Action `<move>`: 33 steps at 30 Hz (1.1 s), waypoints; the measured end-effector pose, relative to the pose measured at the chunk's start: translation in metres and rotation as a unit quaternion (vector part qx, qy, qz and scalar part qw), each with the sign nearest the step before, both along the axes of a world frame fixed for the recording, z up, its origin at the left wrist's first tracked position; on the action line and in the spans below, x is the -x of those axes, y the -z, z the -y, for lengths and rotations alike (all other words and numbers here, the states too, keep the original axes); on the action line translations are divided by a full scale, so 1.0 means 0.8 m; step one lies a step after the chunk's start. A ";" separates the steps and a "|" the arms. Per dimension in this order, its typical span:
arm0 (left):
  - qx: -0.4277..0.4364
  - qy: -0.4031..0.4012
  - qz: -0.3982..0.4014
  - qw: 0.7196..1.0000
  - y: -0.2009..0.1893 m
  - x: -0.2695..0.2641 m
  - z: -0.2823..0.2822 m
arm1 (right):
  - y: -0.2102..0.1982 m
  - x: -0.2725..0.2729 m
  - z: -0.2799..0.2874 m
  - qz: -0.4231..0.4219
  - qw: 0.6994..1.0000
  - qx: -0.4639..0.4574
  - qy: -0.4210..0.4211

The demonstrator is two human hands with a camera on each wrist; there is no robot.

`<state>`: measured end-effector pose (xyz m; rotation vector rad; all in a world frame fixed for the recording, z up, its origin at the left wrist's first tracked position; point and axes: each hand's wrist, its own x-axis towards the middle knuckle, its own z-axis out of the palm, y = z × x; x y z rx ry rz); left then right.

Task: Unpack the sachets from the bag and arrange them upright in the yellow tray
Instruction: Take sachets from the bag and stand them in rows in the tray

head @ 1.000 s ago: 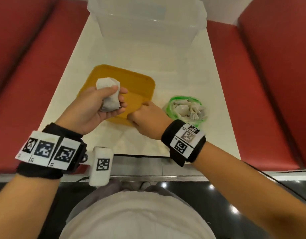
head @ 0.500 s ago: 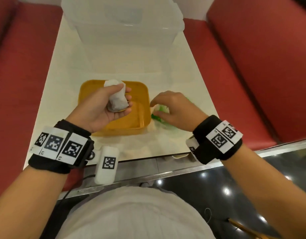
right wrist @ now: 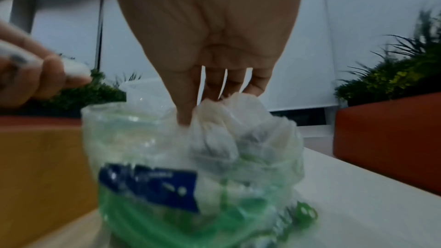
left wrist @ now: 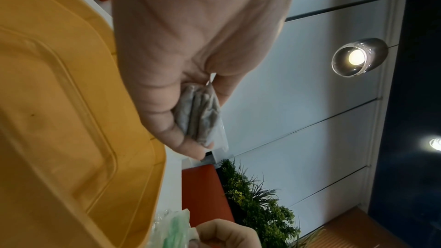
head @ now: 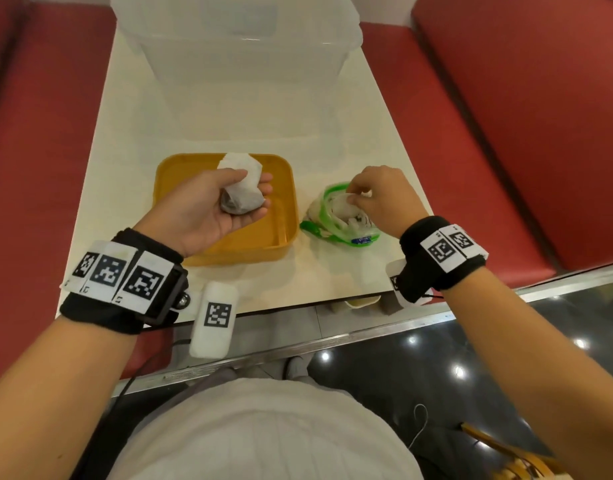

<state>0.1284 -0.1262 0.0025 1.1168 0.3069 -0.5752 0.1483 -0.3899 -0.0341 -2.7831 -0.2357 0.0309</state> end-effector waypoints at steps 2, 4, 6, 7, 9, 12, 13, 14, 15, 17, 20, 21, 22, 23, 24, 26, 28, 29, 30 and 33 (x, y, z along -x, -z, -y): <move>-0.004 0.001 0.003 1.000 0.002 -0.002 -0.001 | -0.010 0.001 0.005 0.014 0.998 -0.066 0.018; -0.005 0.002 0.010 1.000 0.003 -0.003 0.001 | -0.021 -0.002 0.008 0.017 0.994 -0.100 0.028; -0.002 0.005 0.018 1.000 0.003 -0.005 0.006 | -0.029 -0.007 0.012 0.008 0.994 -0.100 0.032; 0.001 0.006 0.022 1.000 0.003 -0.006 0.008 | -0.031 -0.009 0.014 0.000 0.995 -0.091 0.034; 0.009 0.003 0.025 1.000 0.003 -0.009 0.012 | -0.031 -0.012 0.014 -0.029 0.998 -0.055 0.026; 0.011 -0.002 0.023 1.000 0.004 -0.013 0.013 | -0.021 -0.011 0.010 -0.067 0.998 0.013 0.005; 0.011 -0.003 0.023 1.000 0.005 -0.014 0.013 | -0.017 -0.011 0.009 -0.062 0.998 0.023 0.006; 0.010 -0.002 0.023 1.000 0.007 -0.014 0.013 | -0.014 -0.011 0.007 -0.055 0.998 0.025 0.012; 0.009 0.000 0.022 1.000 0.008 -0.015 0.012 | -0.013 -0.011 0.005 -0.049 0.998 0.020 0.018; 0.006 0.009 0.020 1.000 0.010 -0.016 0.012 | -0.017 -0.012 0.003 -0.041 0.999 -0.011 0.024; 0.003 0.021 0.019 1.000 0.010 -0.019 0.014 | -0.029 -0.016 0.007 -0.010 0.996 -0.077 0.036; 0.002 0.024 0.020 1.000 0.010 -0.020 0.016 | -0.033 -0.017 0.009 0.002 0.995 -0.094 0.040; 0.002 0.026 0.021 0.999 0.009 -0.022 0.017 | -0.037 -0.019 0.012 0.008 0.992 -0.115 0.046; 0.003 0.027 0.023 0.999 0.009 -0.024 0.020 | -0.041 -0.021 0.014 0.011 0.988 -0.141 0.055; 0.004 0.030 0.025 0.999 0.008 -0.025 0.022 | -0.045 -0.023 0.017 0.013 0.983 -0.169 0.063; 0.007 0.036 0.027 0.999 0.007 -0.028 0.026 | -0.051 -0.027 0.023 0.017 0.976 -0.203 0.078; 0.009 0.041 0.028 0.999 0.006 -0.030 0.029 | -0.055 -0.031 0.028 0.020 0.970 -0.225 0.092; 0.011 0.041 0.026 0.999 0.006 -0.031 0.030 | -0.059 -0.032 0.028 0.020 0.966 -0.239 0.096; 0.014 0.041 0.024 0.999 0.006 -0.032 0.031 | -0.062 -0.032 0.029 0.018 0.962 -0.254 0.097; 0.022 0.039 0.013 0.999 0.006 -0.036 0.034 | -0.077 -0.029 0.022 0.013 0.946 -0.311 0.088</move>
